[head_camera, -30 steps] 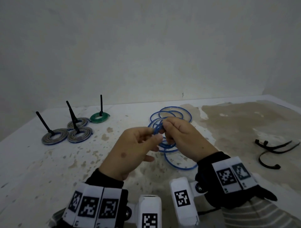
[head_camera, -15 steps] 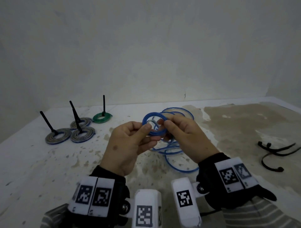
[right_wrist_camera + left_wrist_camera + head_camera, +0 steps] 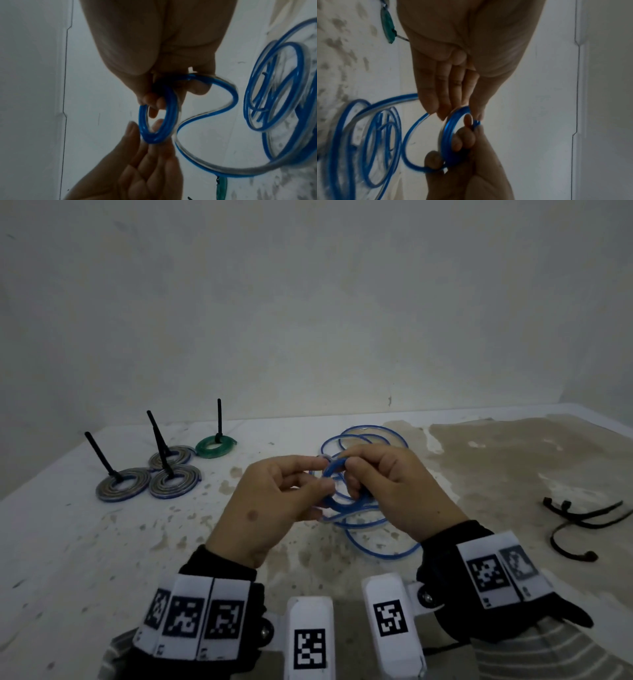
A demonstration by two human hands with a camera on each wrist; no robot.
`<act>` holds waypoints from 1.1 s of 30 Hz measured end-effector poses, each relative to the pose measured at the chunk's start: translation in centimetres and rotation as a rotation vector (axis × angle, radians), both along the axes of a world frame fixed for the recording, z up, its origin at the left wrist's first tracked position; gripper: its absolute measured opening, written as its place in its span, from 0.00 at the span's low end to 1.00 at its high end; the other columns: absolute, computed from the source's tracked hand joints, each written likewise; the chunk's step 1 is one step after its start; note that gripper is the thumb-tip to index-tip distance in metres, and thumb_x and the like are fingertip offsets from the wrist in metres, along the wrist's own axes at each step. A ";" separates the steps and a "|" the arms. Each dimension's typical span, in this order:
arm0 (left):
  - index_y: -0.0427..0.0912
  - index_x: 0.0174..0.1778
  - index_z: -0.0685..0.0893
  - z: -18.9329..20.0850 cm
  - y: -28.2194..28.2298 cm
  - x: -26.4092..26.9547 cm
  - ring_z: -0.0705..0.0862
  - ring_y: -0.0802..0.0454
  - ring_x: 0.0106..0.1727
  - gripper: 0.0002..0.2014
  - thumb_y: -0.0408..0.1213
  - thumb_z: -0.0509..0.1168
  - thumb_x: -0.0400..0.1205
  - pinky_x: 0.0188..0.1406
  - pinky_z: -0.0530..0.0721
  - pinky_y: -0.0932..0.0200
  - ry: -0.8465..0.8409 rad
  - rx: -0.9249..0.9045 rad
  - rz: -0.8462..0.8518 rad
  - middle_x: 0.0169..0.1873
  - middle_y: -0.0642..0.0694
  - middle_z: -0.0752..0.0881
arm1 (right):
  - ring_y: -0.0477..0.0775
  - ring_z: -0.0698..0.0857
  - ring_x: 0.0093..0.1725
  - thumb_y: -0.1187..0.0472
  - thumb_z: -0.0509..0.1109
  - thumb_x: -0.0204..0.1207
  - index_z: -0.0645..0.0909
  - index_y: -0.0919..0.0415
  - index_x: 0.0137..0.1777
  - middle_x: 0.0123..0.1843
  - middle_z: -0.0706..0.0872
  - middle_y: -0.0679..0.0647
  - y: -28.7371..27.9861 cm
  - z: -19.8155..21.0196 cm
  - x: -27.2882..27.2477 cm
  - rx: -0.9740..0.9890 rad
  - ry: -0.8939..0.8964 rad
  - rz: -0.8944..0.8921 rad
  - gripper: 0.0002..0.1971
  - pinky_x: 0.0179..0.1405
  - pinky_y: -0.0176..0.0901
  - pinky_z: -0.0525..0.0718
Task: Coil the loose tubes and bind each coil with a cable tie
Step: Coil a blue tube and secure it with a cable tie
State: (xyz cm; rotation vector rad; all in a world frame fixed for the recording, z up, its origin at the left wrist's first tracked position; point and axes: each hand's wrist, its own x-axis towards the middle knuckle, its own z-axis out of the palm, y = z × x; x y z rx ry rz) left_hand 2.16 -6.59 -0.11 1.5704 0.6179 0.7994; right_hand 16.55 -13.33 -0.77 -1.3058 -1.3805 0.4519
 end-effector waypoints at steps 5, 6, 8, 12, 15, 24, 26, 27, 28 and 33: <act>0.39 0.40 0.88 0.4 0.1 -0.7 0.89 0.51 0.30 0.05 0.26 0.71 0.72 0.29 0.86 0.64 0.116 0.085 -0.075 0.33 0.36 0.90 | 0.41 0.81 0.31 0.68 0.63 0.79 0.83 0.57 0.45 0.29 0.81 0.45 -0.3 0.2 -0.7 0.037 -0.103 -0.013 0.09 0.35 0.29 0.79; 0.39 0.39 0.88 0.3 0.2 -0.7 0.89 0.50 0.30 0.05 0.25 0.71 0.72 0.28 0.86 0.64 0.091 0.105 -0.056 0.33 0.36 0.90 | 0.41 0.82 0.31 0.68 0.65 0.78 0.82 0.55 0.45 0.30 0.82 0.46 -0.2 0.3 -0.7 0.073 -0.047 -0.011 0.08 0.35 0.31 0.80; 0.38 0.38 0.86 0.2 0.3 -0.6 0.89 0.50 0.30 0.04 0.25 0.70 0.73 0.28 0.86 0.64 0.004 0.099 0.000 0.32 0.37 0.89 | 0.42 0.84 0.32 0.68 0.68 0.75 0.81 0.58 0.46 0.34 0.85 0.50 -0.2 0.6 -0.3 0.134 0.126 -0.008 0.05 0.32 0.32 0.80; 0.37 0.39 0.83 0.1 0.4 0.0 0.90 0.49 0.33 0.02 0.27 0.67 0.75 0.30 0.86 0.65 -0.204 -0.032 0.065 0.31 0.44 0.90 | 0.45 0.88 0.41 0.68 0.67 0.75 0.82 0.59 0.48 0.40 0.89 0.52 -0.2 0.8 0.3 0.125 0.199 0.032 0.06 0.43 0.33 0.83; 0.37 0.40 0.81 0.2 0.1 0.4 0.90 0.50 0.35 0.01 0.29 0.64 0.75 0.32 0.86 0.65 -0.318 -0.159 0.035 0.31 0.45 0.90 | 0.44 0.88 0.46 0.69 0.66 0.76 0.81 0.55 0.49 0.43 0.89 0.50 0.3 0.7 -0.3 0.098 0.190 0.053 0.09 0.48 0.34 0.84; 0.35 0.39 0.82 -0.9 0.8 1.3 0.88 0.54 0.33 0.05 0.32 0.65 0.79 0.38 0.88 0.61 -0.096 -0.189 -0.017 0.30 0.45 0.86 | 0.47 0.87 0.42 0.67 0.60 0.81 0.83 0.64 0.46 0.38 0.88 0.53 1.5 0.6 -0.9 0.092 0.248 -0.011 0.10 0.47 0.36 0.85; 0.36 0.36 0.83 -1.0 1.0 1.3 0.84 0.54 0.29 0.06 0.32 0.66 0.78 0.38 0.88 0.59 -0.027 -0.142 -0.013 0.27 0.45 0.83 | 0.51 0.87 0.41 0.67 0.59 0.81 0.82 0.62 0.43 0.32 0.85 0.53 1.5 0.4 -0.8 0.077 0.294 0.011 0.10 0.48 0.40 0.86; 0.37 0.37 0.84 -1.0 1.0 1.2 0.83 0.54 0.29 0.05 0.32 0.66 0.78 0.38 0.87 0.59 -0.005 -0.120 -0.016 0.27 0.45 0.83 | 0.51 0.87 0.41 0.67 0.58 0.82 0.81 0.62 0.43 0.30 0.82 0.53 1.5 0.3 -0.7 0.063 0.314 0.021 0.11 0.49 0.42 0.87; 0.37 0.37 0.85 -1.0 0.9 1.1 0.83 0.55 0.29 0.05 0.31 0.66 0.78 0.38 0.88 0.58 0.015 -0.095 -0.019 0.28 0.45 0.83 | 0.51 0.88 0.41 0.67 0.58 0.82 0.81 0.62 0.43 0.28 0.81 0.53 1.5 0.2 -0.6 0.049 0.316 0.028 0.11 0.50 0.45 0.87; 0.44 0.56 0.80 -0.7 0.8 0.5 0.87 0.51 0.39 0.13 0.36 0.70 0.76 0.38 0.89 0.54 -0.004 0.040 0.086 0.39 0.44 0.87 | 0.47 0.82 0.33 0.66 0.59 0.82 0.82 0.63 0.43 0.28 0.79 0.49 1.1 0.3 0.0 0.026 0.020 -0.001 0.11 0.39 0.39 0.83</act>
